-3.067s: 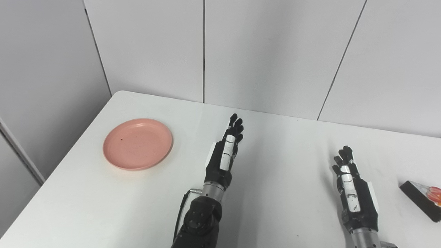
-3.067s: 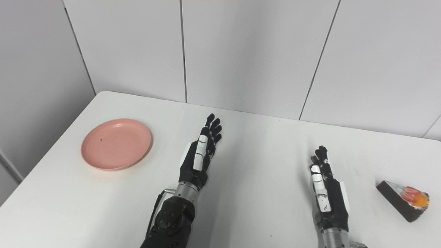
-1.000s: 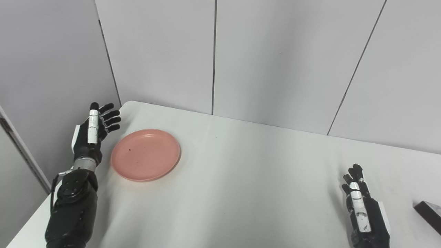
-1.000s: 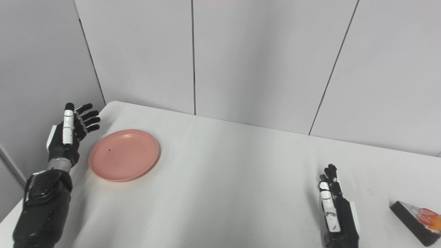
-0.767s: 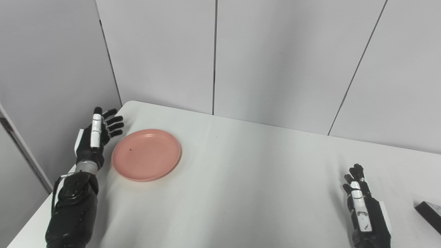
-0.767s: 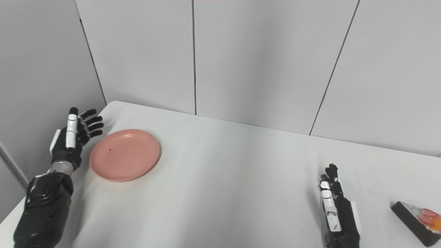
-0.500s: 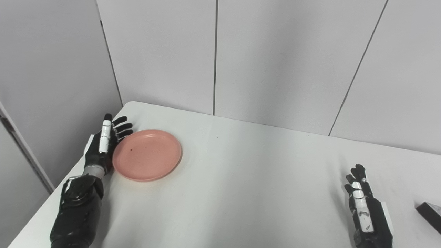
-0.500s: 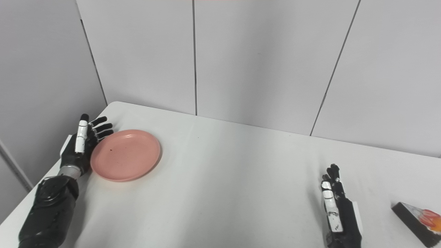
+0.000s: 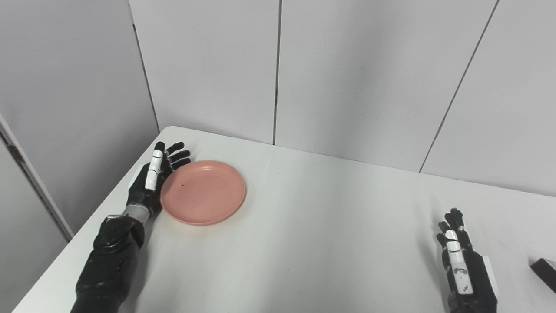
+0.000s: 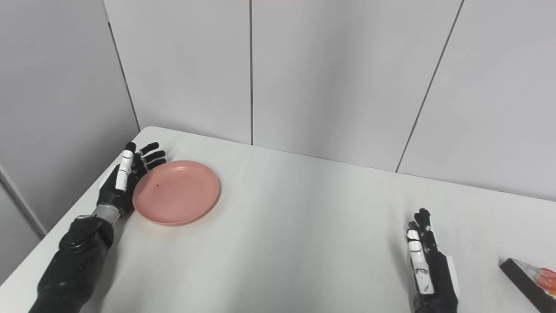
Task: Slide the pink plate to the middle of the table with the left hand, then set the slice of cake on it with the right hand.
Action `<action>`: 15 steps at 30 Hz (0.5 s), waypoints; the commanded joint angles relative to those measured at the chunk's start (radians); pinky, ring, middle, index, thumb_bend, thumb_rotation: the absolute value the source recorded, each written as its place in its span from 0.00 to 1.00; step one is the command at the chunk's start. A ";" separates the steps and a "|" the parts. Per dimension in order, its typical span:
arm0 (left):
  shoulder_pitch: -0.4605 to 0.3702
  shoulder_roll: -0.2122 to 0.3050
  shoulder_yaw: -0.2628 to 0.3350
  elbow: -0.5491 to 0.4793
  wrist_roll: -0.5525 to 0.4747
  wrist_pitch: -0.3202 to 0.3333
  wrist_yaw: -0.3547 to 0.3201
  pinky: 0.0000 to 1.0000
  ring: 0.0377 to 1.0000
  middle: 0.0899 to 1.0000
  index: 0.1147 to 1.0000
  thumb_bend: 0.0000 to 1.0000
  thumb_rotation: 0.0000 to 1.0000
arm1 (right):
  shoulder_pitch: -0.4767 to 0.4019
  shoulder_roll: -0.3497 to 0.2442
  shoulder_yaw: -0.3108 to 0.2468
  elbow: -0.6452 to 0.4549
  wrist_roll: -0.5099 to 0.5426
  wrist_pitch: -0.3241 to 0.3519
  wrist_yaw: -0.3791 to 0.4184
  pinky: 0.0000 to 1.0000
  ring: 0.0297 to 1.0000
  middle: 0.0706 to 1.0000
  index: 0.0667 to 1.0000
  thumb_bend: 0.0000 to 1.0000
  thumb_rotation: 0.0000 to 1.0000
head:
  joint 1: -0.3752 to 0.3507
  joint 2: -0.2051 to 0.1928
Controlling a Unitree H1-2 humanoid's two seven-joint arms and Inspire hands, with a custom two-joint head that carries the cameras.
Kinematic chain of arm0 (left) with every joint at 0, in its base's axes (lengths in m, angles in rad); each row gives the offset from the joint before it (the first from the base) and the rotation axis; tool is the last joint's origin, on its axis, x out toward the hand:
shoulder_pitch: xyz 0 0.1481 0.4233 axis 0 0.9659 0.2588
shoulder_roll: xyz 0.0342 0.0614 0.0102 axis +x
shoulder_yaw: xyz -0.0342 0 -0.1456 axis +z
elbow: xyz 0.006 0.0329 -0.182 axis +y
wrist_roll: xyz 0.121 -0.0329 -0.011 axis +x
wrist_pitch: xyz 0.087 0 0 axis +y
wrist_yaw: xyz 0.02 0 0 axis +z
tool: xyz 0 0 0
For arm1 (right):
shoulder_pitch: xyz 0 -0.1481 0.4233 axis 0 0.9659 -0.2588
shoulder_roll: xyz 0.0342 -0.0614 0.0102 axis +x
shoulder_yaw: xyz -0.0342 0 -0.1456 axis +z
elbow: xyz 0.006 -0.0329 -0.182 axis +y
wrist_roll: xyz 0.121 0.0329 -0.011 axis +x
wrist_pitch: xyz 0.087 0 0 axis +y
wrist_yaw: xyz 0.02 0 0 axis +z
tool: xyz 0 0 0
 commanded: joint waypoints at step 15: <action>-0.032 -0.186 -0.023 -0.090 -0.064 0.040 -0.062 0.80 0.82 0.80 0.78 0.79 0.97 | -0.031 0.014 -0.010 0.029 0.002 -0.081 -0.011 1.00 1.00 1.00 1.00 0.39 0.76 | -0.071 0.025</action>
